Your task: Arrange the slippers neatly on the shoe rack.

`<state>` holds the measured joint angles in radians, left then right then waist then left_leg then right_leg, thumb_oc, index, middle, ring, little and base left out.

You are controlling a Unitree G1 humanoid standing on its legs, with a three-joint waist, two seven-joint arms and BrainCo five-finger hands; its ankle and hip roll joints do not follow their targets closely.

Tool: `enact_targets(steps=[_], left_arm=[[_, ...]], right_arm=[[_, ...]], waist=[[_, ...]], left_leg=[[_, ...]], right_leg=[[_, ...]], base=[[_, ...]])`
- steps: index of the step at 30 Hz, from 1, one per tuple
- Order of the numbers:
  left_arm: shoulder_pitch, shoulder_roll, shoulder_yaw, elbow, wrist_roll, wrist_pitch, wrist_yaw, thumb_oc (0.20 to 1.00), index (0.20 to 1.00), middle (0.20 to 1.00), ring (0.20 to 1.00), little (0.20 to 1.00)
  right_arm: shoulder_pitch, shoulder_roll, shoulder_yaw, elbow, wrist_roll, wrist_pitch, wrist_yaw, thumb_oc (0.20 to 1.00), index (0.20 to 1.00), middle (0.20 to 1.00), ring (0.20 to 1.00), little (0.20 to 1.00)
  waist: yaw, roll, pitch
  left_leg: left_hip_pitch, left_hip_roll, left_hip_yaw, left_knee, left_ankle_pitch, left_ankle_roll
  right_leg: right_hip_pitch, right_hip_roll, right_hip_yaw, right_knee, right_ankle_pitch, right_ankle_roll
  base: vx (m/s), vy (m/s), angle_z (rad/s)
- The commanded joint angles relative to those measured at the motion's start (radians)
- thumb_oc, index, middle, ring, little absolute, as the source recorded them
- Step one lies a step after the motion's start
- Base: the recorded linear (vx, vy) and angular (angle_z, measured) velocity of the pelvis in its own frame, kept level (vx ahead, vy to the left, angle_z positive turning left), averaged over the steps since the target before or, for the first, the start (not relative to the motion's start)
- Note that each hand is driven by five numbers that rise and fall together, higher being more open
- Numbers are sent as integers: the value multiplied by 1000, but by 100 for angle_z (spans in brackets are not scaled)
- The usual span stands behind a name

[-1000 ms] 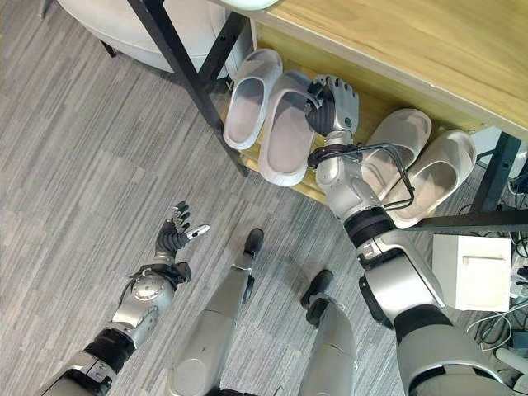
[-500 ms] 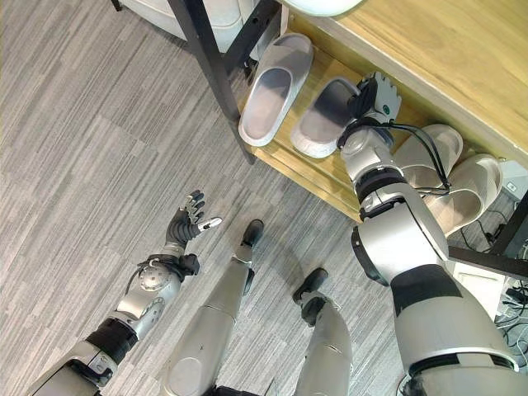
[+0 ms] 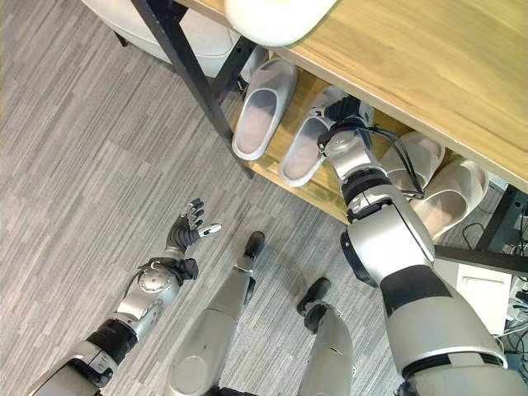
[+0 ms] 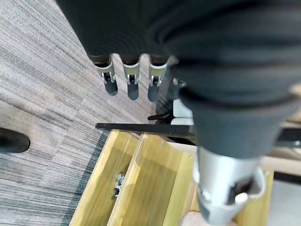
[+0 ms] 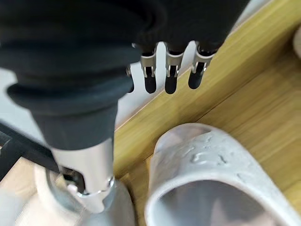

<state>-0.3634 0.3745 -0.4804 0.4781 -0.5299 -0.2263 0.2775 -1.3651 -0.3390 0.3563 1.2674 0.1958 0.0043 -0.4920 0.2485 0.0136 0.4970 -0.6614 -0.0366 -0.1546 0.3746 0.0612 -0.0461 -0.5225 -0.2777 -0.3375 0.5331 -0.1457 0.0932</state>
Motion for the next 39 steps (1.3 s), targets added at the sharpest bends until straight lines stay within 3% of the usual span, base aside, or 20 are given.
enact_targets(steps=[1,3,4,5,6,10,13,17,23,28,31,32,33,34,37,38,39], left_arm=[[-9,-9,-13,12,30,-9,24,1000,1000,1000,1000,1000],[-9,-5,-20,3,27,-4,32,1000,1000,1000,1000,1000],[-11,-5,-24,2,28,-2,32,1000,1000,1000,1000,1000],[-13,-4,-28,-5,26,0,33,1000,1000,1000,1000,1000],[-15,-6,-33,-8,24,2,33,1000,1000,1000,1000,1000],[-19,-3,-45,6,28,12,21,1000,1000,1000,1000,1000],[-28,-10,-62,25,24,20,2,1000,1000,1000,1000,1000],[-31,-4,-77,27,9,9,-21,1000,1000,1000,1000,1000],[-32,-4,-94,40,6,8,-40,1000,1000,1000,1000,1000],[-35,-10,-77,72,19,15,-36,1000,1000,1000,1000,1000],[-18,-7,-53,82,21,23,-38,1000,1000,1000,1000,1000],[-12,-1,-40,82,25,27,-43,1000,1000,1000,1000,1000],[-3,2,-30,81,28,29,-49,1000,1000,1000,1000,1000],[7,5,-18,90,31,31,-67,1000,1000,1000,1000,1000],[22,5,-2,90,31,29,-75,1000,1000,1000,1000,1000],[48,-7,30,105,39,28,-78,1000,1000,1000,1000,1000],[48,-7,30,105,39,28,-78,1000,1000,1000,1000,1000]], right_arm=[[78,35,-77,-73,241,-122,-51,1000,1000,1000,1000,1000],[80,44,-102,-63,274,-126,-69,1000,1000,1000,1000,1000],[87,52,-119,-62,307,-139,-71,1000,1000,1000,1000,1000],[94,59,-138,-64,360,-151,-64,1000,1000,1000,1000,1000],[102,72,-155,-58,422,-160,-46,1000,1000,1000,1000,1000],[99,100,-185,-33,582,-173,19,1000,1000,1000,1000,1000],[101,136,-260,-16,813,-222,80,1000,1000,1000,1000,1000],[49,103,-293,-4,898,-238,112,1000,1000,1000,1000,1000],[6,41,-268,-21,886,-244,124,1000,1000,1000,1000,1000],[102,48,-211,-108,838,-244,151,1000,1000,1000,1000,1000],[177,68,-148,-168,752,-208,162,1000,1000,1000,1000,1000],[221,69,-103,-221,695,-184,185,1000,1000,1000,1000,1000],[251,66,-74,-251,653,-167,193,1000,1000,1000,1000,1000],[316,64,-10,-304,539,-140,227,1000,1000,1000,1000,1000],[391,71,2,-375,485,-142,239,1000,1000,1000,1000,1000],[542,82,24,-504,349,-147,246,1000,1000,1000,1000,1000],[543,82,24,-505,348,-147,246,1000,1000,1000,1000,1000]], waist=[[-3,-18,-19],[-4,-15,-13],[-6,-16,-15],[-3,-12,-10],[-2,-13,-11],[14,-5,-4],[35,8,-1],[66,28,-9],[73,31,-15],[36,6,-12],[12,-10,-10],[2,-17,-9],[-7,-25,-9],[-25,-40,-14],[-43,-46,-24],[-73,-53,-49],[-73,-53,-49]], left_leg=[[14,10,30,90,-155,11],[-1,9,32,83,-123,14],[8,9,31,88,-153,10],[-2,7,30,81,-122,12],[6,7,26,88,-155,9],[6,3,18,86,-156,9],[8,-4,13,85,-157,9],[9,-14,4,83,-161,12],[14,-17,7,85,-160,13],[45,-2,22,77,-160,8],[69,10,35,65,-151,4],[72,16,42,51,-117,5],[82,21,45,46,-116,3],[109,31,53,39,-115,0],[137,35,59,36,-118,1],[188,45,68,33,-126,0],[189,45,68,33,-126,0]], right_leg=[[54,23,59,-49,1,47],[47,21,50,-61,28,41],[57,24,56,-57,3,49],[51,21,46,-66,27,41],[60,23,51,-59,1,49],[64,20,42,-59,0,51],[80,12,28,-62,-5,54],[91,5,20,-60,-16,57],[93,0,20,-55,-18,58],[105,10,41,-57,-14,53],[117,17,53,-68,-6,48],[116,19,51,-81,23,40],[122,23,56,-86,26,38],[143,30,64,-95,29,36],[161,31,71,-97,26,33],[205,32,83,-100,17,32],[206,32,83,-100,18,32]], base=[[-27,12,-15],[-26,-10,-17],[-101,5,-15],[81,-67,-10],[5,-43,3],[36,-47,7],[42,-48,6],[46,-28,14],[18,3,10],[-6,10,-4],[-57,20,-14],[-125,23,-20],[-139,-1,-29],[-41,-28,-27],[-4,-3,-34],[27,-11,-47],[39,-25,-37]])
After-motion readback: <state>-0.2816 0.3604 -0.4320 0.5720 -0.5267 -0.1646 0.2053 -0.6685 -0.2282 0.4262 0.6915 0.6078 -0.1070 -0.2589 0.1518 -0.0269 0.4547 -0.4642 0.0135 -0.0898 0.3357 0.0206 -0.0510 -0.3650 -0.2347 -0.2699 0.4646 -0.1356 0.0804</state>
